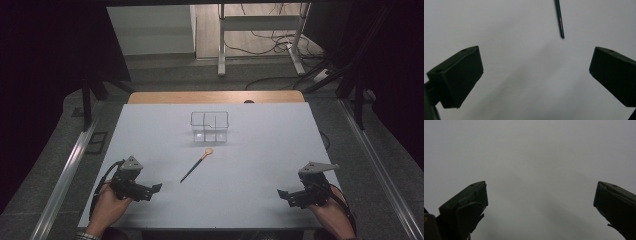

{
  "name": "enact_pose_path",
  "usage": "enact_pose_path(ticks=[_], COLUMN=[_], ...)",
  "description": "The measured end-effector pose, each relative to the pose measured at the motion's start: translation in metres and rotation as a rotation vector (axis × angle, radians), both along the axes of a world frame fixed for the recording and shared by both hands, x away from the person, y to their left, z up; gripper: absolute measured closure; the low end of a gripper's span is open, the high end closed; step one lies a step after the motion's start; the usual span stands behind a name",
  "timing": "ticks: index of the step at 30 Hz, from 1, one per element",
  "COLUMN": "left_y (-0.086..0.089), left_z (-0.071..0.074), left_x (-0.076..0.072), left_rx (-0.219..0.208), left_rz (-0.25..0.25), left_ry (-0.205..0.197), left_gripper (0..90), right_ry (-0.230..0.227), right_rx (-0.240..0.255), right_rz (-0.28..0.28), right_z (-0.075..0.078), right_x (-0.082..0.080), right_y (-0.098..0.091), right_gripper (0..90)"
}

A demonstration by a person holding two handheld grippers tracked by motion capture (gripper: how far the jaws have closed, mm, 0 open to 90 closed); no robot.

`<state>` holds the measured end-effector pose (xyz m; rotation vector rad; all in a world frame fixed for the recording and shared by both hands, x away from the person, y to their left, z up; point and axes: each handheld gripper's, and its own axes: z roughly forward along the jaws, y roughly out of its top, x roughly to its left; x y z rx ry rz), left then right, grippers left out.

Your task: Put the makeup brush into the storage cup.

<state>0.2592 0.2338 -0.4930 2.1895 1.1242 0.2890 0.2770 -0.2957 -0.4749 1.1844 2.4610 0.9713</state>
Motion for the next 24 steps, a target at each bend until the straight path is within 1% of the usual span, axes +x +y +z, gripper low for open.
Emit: enact_pose_path(ticks=[3, 5, 8, 13, 18, 24], left_y=[-0.002, -0.002, -0.003, -0.003, -0.005, -0.01], left_z=[0.0, 0.0, 0.001, 0.002, 0.003, 0.003], left_x=[0.002, 0.004, 0.006, 0.011, 0.015, 0.021], left_rx=[-0.005, 0.0, 0.003, 0.001, 0.012, 0.02], left_rz=[-0.005, -0.006, -0.004, 0.006, 0.003, -0.007], left_ry=[0.005, 0.008, 0.007, 0.006, 0.006, 0.021], left_gripper=[0.0, 0.0, 0.0, 0.0, 0.0, 0.0], right_ry=[0.002, 0.002, -0.004, 0.006, 0.007, 0.011], right_rx=[-0.003, -0.002, -0.001, -0.003, -0.008, -0.013], right_rz=[0.001, -0.001, -0.001, -0.001, 0.001, 0.001], right_z=[0.0, -0.001, -0.002, -0.003, -0.003, -0.005], right_x=[0.0, 0.0, 0.001, 0.002, 0.002, 0.003], right_y=[0.0, 0.0, 0.0, 0.0, 0.0, 0.001], right_gripper=[0.0, 0.0, 0.0, 0.0, 0.0, 0.0])
